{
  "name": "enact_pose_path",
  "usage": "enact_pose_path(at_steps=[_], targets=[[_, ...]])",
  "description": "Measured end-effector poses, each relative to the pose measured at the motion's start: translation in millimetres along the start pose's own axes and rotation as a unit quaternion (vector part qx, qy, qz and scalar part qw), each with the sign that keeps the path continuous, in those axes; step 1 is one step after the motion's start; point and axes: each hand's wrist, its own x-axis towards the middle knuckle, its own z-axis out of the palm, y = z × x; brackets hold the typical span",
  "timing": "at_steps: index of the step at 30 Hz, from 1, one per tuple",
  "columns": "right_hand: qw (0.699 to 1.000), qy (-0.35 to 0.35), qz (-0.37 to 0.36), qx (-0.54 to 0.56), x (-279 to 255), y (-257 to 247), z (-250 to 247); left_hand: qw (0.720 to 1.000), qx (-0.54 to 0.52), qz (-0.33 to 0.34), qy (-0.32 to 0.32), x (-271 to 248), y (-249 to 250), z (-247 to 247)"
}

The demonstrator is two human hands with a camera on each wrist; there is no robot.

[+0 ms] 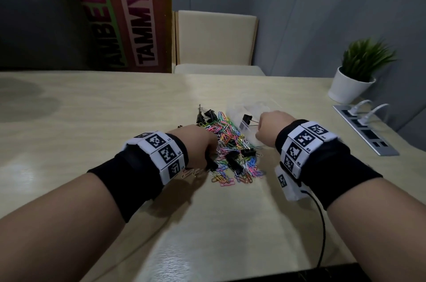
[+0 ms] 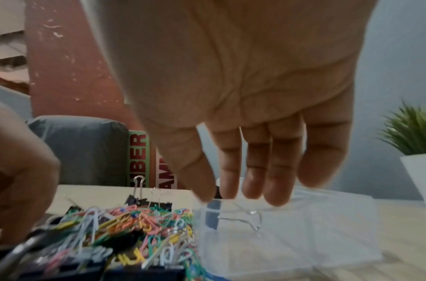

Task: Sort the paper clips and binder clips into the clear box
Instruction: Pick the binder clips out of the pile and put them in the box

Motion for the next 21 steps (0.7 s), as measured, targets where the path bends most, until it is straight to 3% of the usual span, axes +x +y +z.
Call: enact_pose_path(at_steps=[5, 11, 16, 21], targets=[[0.993, -0.034, -0.032, -0.113, -20, -7, 1, 0.998, 0.041, 0.028, -0.034, -4, 12, 3], [0.995, -0.033, -0.076, -0.059, -37, -16, 3, 0.994, 0.098, 0.008, -0.050, -9, 15, 1], [0.984, -0.063, -0.162, -0.049, -54, -36, 16, 0.997, 0.065, -0.032, -0.001, -20, 14, -13], [0.979, -0.050, -0.186, -0.072, -57, -43, 30, 0.996, -0.004, -0.068, 0.061, -21, 9, -29]])
